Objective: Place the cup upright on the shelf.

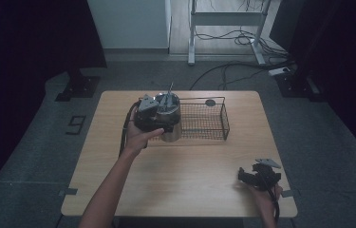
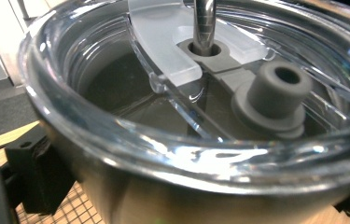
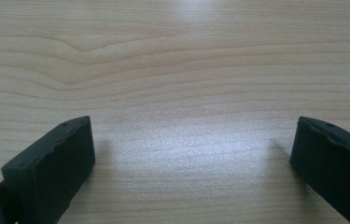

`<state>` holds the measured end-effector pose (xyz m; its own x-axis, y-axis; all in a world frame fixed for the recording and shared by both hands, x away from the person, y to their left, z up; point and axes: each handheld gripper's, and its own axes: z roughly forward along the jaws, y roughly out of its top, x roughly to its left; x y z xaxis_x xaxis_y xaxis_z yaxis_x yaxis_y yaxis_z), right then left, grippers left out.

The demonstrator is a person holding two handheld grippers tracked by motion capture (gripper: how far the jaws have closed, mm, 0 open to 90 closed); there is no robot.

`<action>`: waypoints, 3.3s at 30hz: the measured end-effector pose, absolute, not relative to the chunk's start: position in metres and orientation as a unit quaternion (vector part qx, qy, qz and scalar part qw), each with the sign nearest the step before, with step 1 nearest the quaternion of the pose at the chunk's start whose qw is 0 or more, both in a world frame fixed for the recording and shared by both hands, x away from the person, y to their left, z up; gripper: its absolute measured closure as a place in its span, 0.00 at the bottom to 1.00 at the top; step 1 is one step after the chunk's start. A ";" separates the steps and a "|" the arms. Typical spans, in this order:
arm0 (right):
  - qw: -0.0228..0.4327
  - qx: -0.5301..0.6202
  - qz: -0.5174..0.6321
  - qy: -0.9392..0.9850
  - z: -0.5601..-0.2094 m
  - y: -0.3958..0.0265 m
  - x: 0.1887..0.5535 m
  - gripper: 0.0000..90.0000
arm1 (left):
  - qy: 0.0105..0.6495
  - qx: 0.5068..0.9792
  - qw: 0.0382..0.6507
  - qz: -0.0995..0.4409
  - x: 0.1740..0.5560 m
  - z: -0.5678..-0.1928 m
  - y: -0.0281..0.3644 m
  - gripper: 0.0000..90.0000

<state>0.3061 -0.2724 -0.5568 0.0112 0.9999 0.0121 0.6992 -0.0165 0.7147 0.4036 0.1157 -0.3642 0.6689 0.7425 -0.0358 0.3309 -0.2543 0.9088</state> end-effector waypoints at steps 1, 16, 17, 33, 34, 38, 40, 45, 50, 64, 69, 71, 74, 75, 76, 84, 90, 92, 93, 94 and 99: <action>0.272 0.657 0.276 0.647 -0.557 -0.272 0.306 0.00 | 0.351 0.766 0.497 0.209 0.405 -0.364 0.116 0.04; 0.272 0.657 0.276 0.646 -0.557 -0.272 0.306 0.00 | 0.359 0.762 0.494 0.215 0.424 -0.366 0.117 0.04; 0.272 0.657 0.277 0.646 -0.557 -0.272 0.306 0.00 | 0.359 0.762 0.494 0.216 0.425 -0.366 0.117 0.04; 0.273 0.658 0.276 0.645 -0.557 -0.273 0.306 0.00 | 0.368 0.760 0.489 0.221 0.449 -0.367 0.117 0.04; 0.274 0.658 0.276 0.645 -0.557 -0.273 0.306 0.00 | 0.368 0.759 0.489 0.221 0.450 -0.367 0.117 0.04; 0.274 0.658 0.275 0.645 -0.557 -0.273 0.306 0.00 | 0.370 0.760 0.486 0.223 0.455 -0.368 0.116 0.04; 0.274 0.659 0.275 0.644 -0.557 -0.273 0.306 0.00 | 0.370 0.760 0.486 0.224 0.457 -0.368 0.116 0.04; 0.275 0.659 0.276 0.643 -0.557 -0.273 0.305 0.00 | 0.370 0.758 0.485 0.229 0.460 -0.369 0.116 0.04; 0.275 0.659 0.275 0.643 -0.557 -0.273 0.305 0.00 | 0.375 0.756 0.482 0.233 0.466 -0.373 0.117 0.04; 0.275 0.660 0.274 0.643 -0.557 -0.273 0.305 0.00 | 0.397 0.754 0.469 0.235 0.479 -0.394 0.117 0.04; 0.275 0.660 0.274 0.643 -0.557 -0.273 0.305 0.00 | 0.409 0.749 0.468 0.231 0.484 -0.402 0.118 0.04; 0.275 0.660 0.275 0.643 -0.557 -0.273 0.305 0.00 | 0.413 0.747 0.466 0.231 0.486 -0.406 0.117 0.04; 0.275 0.660 0.275 0.642 -0.557 -0.273 0.305 0.00 | 0.419 0.745 0.464 0.231 0.489 -0.412 0.116 0.04; 0.275 0.660 0.275 0.642 -0.557 -0.273 0.305 0.00 | 0.422 0.745 0.464 0.230 0.490 -0.413 0.115 0.04; 0.275 0.660 0.275 0.642 -0.557 -0.273 0.305 0.00 | 0.423 0.746 0.462 0.228 0.491 -0.415 0.115 0.04; 0.275 0.660 0.275 0.643 -0.557 -0.273 0.305 0.00 | 0.431 0.751 0.445 0.229 0.495 -0.428 0.114 0.04; 0.275 0.660 0.275 0.643 -0.557 -0.273 0.305 0.00 | 0.434 0.753 0.440 0.225 0.496 -0.435 0.113 0.04; 0.275 0.660 0.275 0.643 -0.557 -0.273 0.305 0.00 | 0.435 0.755 0.437 0.224 0.496 -0.438 0.112 0.04; 0.275 0.660 0.275 0.643 -0.557 -0.273 0.305 0.00 | 0.436 0.756 0.435 0.223 0.497 -0.440 0.111 0.04; 0.275 0.660 0.275 0.643 -0.557 -0.273 0.305 0.00 | 0.436 0.757 0.433 0.223 0.497 -0.441 0.110 0.04; 0.276 0.660 0.275 0.643 -0.557 -0.273 0.305 0.00 | 0.436 0.758 0.431 0.221 0.499 -0.445 0.107 0.04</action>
